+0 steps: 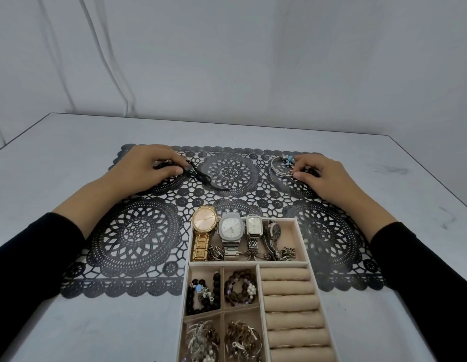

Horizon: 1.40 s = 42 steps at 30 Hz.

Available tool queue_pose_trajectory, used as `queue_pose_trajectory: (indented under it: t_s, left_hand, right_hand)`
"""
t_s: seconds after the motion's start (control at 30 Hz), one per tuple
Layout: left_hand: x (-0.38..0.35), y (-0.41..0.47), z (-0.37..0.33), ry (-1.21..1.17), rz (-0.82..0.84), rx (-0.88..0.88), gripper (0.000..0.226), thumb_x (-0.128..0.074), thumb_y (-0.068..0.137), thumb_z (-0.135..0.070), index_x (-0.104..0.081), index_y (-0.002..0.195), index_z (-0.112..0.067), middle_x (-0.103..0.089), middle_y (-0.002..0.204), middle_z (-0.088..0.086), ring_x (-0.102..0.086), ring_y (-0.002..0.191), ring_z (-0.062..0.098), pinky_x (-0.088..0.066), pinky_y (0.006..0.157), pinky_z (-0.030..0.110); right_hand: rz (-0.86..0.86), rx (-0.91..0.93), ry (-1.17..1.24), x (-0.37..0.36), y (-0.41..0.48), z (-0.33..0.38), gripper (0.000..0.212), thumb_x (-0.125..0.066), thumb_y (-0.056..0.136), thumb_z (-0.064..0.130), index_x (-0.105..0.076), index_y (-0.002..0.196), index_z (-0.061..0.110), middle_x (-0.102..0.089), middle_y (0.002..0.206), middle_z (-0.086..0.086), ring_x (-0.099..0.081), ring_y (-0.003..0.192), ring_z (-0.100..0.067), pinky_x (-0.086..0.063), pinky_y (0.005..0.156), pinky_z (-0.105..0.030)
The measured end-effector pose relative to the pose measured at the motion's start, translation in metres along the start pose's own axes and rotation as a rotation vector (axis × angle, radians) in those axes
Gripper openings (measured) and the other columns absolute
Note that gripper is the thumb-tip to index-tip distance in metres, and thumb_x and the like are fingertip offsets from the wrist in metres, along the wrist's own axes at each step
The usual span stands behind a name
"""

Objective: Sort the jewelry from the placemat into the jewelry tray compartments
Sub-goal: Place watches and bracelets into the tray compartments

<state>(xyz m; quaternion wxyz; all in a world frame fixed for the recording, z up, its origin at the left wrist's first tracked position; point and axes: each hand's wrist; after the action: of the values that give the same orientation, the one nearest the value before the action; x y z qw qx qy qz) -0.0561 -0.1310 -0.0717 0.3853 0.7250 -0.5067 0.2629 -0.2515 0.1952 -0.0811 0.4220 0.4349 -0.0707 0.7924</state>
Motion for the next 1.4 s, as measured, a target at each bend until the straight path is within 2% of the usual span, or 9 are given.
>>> queue_pose_trajectory:
  t_s: [0.07,0.13,0.27,0.43,0.57,0.63,0.9,1.07,1.4]
  left_hand:
    - [0.0,0.0,0.0,-0.001,-0.012,-0.003,0.015,-0.074,0.086,-0.018,-0.074,0.094,-0.031,-0.072,0.104,-0.015,-0.061,0.107,-0.003,-0.037,0.091,0.003]
    - [-0.002,0.0,0.0,0.016,-0.017,-0.019,0.013,-0.074,0.086,-0.016,-0.074,0.093,-0.028,-0.072,0.102,-0.012,-0.062,0.103,-0.002,-0.036,0.088,0.0]
    - [-0.004,0.0,-0.001,0.022,-0.02,-0.045,0.01,-0.073,0.087,-0.016,-0.072,0.09,-0.025,-0.071,0.106,-0.009,-0.063,0.105,0.005,-0.044,0.096,0.017]
    - [-0.007,0.0,-0.003,-0.064,-0.059,0.0,0.01,-0.072,0.087,-0.014,-0.073,0.089,-0.024,-0.07,0.104,-0.023,-0.061,0.105,-0.01,-0.04,0.093,0.003]
    - [-0.007,-0.001,-0.001,-0.119,-0.078,0.025,0.009,-0.075,0.085,-0.018,-0.074,0.09,-0.025,-0.074,0.101,-0.016,-0.068,0.101,0.003,-0.05,0.097,0.027]
    - [-0.007,-0.001,-0.002,-0.16,-0.088,0.042,0.009,-0.076,0.083,-0.021,-0.074,0.09,-0.028,-0.075,0.101,-0.013,-0.069,0.1,0.005,-0.052,0.096,0.031]
    - [-0.008,-0.002,-0.003,-0.241,-0.148,0.124,0.014,-0.08,0.077,-0.024,-0.076,0.091,-0.022,-0.076,0.1,-0.01,-0.07,0.097,0.004,-0.053,0.097,0.028]
    - [-0.008,-0.003,-0.004,-0.226,-0.166,0.125,0.014,-0.081,0.076,-0.026,-0.077,0.089,-0.025,-0.076,0.098,-0.01,-0.07,0.096,0.003,-0.053,0.096,0.029]
    - [-0.008,-0.004,-0.006,-0.231,-0.169,0.117,0.012,-0.08,0.077,-0.025,-0.076,0.088,-0.024,-0.076,0.098,-0.009,-0.07,0.096,0.003,-0.052,0.092,0.018]
  right_hand:
    - [0.02,0.011,-0.009,0.001,0.0,0.0,0.003,-0.066,0.089,0.016,-0.067,0.089,0.018,-0.058,0.111,0.018,-0.046,0.122,-0.004,-0.03,0.104,-0.027]
    - [0.046,0.019,-0.009,0.002,0.0,-0.001,0.002,-0.064,0.09,0.016,-0.066,0.09,0.017,-0.055,0.114,0.018,-0.043,0.123,-0.002,-0.028,0.103,-0.026]
    - [0.085,0.035,-0.027,0.001,0.002,-0.004,0.004,-0.062,0.091,0.018,-0.062,0.09,0.022,-0.051,0.132,0.012,-0.04,0.124,-0.001,-0.027,0.106,-0.028]
    - [0.088,0.065,-0.031,0.0,0.005,-0.005,0.003,-0.066,0.089,0.017,-0.064,0.088,0.02,-0.053,0.129,0.008,-0.045,0.124,-0.007,-0.03,0.108,-0.03]
    - [0.095,0.061,0.0,0.002,0.007,-0.006,0.007,-0.07,0.085,0.019,-0.068,0.091,0.021,-0.054,0.123,0.009,-0.048,0.119,-0.009,-0.029,0.102,-0.024]
    - [0.127,0.056,0.018,0.005,0.009,-0.009,0.014,-0.071,0.085,0.022,-0.07,0.097,0.028,-0.055,0.127,0.011,-0.047,0.121,-0.007,-0.03,0.104,-0.025]
    - [0.103,0.028,0.078,0.005,0.013,-0.011,0.006,-0.075,0.081,0.018,-0.071,0.084,0.017,-0.061,0.12,0.008,-0.056,0.113,-0.005,-0.04,0.099,-0.023]
    - [0.072,0.064,0.039,0.003,0.012,-0.011,0.006,-0.075,0.08,0.017,-0.07,0.081,0.018,-0.061,0.113,0.003,-0.06,0.105,-0.015,-0.048,0.094,-0.029]
    - [-0.026,0.083,0.102,-0.001,0.006,-0.005,0.004,-0.073,0.081,0.014,-0.07,0.082,0.014,-0.06,0.108,0.0,-0.058,0.108,-0.01,-0.045,0.096,-0.021]
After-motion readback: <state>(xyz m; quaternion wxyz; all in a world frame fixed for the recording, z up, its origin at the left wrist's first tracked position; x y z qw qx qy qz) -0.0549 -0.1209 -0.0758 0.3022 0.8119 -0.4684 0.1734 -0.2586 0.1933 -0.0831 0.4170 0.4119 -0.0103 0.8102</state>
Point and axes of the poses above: each hand's wrist, its own y-axis towards the middle knuckle, its own x-axis out of the back of the hand, z = x × y
